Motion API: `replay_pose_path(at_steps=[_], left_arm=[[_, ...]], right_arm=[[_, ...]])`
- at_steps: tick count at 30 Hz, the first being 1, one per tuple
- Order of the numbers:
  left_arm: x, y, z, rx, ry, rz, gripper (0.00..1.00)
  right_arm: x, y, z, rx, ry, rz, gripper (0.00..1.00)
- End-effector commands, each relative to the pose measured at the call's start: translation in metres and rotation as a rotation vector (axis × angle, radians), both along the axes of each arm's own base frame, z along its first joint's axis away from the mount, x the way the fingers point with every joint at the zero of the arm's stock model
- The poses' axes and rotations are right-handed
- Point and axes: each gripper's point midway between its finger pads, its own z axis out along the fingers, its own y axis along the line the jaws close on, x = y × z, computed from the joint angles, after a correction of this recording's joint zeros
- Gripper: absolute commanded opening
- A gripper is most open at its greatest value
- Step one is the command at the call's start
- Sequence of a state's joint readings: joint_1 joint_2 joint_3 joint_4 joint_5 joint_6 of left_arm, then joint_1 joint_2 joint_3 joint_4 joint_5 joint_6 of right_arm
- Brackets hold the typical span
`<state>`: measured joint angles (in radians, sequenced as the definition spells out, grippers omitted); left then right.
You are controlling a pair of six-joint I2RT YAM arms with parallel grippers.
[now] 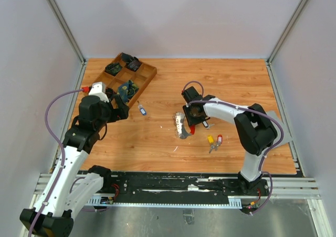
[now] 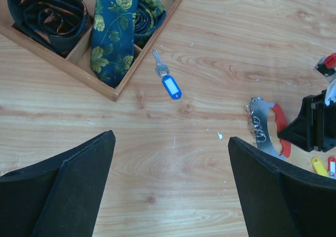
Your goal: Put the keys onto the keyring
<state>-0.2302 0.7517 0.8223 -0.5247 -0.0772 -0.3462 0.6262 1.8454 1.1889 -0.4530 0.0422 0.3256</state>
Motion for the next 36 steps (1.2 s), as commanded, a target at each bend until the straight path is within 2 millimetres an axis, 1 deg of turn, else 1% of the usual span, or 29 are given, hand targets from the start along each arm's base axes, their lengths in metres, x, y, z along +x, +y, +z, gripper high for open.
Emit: replay_pose_path(at_steps=[1, 4, 6, 9, 12, 15, 20, 24, 27, 30, 33, 36], left_arm=[[0.002, 0.004, 0.007, -0.008, -0.036, 0.023, 0.95], [0.0, 0.004, 0.013, -0.014, -0.065, 0.017, 0.95], [-0.001, -0.001, 0.017, -0.027, -0.082, -0.011, 0.95], [-0.002, -0.015, 0.018, -0.058, -0.061, -0.076, 0.95], [-0.001, -0.032, 0.016, -0.124, -0.041, -0.137, 0.95], [-0.002, -0.047, 0.016, -0.187, -0.056, -0.185, 0.95], [-0.003, -0.067, 0.017, -0.233, -0.083, -0.261, 1.0], [-0.001, -0.082, 0.012, -0.263, -0.089, -0.337, 1.0], [0.002, -0.098, 0.006, -0.263, -0.086, -0.408, 1.0], [0.002, -0.121, -0.001, -0.243, -0.069, -0.476, 1.0], [0.004, -0.144, -0.012, -0.195, -0.039, -0.525, 0.99], [0.011, -0.16, -0.02, -0.179, -0.019, -0.568, 0.97]], right_arm=[[-0.022, -0.017, -0.019, -0.058, 0.047, 0.016, 0.26], [-0.021, -0.014, -0.007, -0.022, -0.007, 0.054, 0.24], [-0.022, -0.012, 0.002, -0.004, -0.051, 0.09, 0.25], [-0.024, -0.009, 0.017, 0.008, -0.128, 0.146, 0.26], [-0.028, -0.007, 0.027, 0.018, -0.187, 0.185, 0.27], [-0.03, -0.001, 0.037, 0.035, -0.244, 0.22, 0.27], [-0.032, 0.011, 0.053, 0.057, -0.341, 0.278, 0.27], [-0.035, 0.017, 0.067, 0.09, -0.403, 0.311, 0.27], [-0.039, 0.02, 0.078, 0.123, -0.445, 0.339, 0.27], [-0.044, 0.025, 0.092, 0.172, -0.48, 0.371, 0.27], [-0.051, 0.028, 0.103, 0.21, -0.504, 0.402, 0.27], [-0.057, 0.029, 0.114, 0.238, -0.525, 0.423, 0.26]])
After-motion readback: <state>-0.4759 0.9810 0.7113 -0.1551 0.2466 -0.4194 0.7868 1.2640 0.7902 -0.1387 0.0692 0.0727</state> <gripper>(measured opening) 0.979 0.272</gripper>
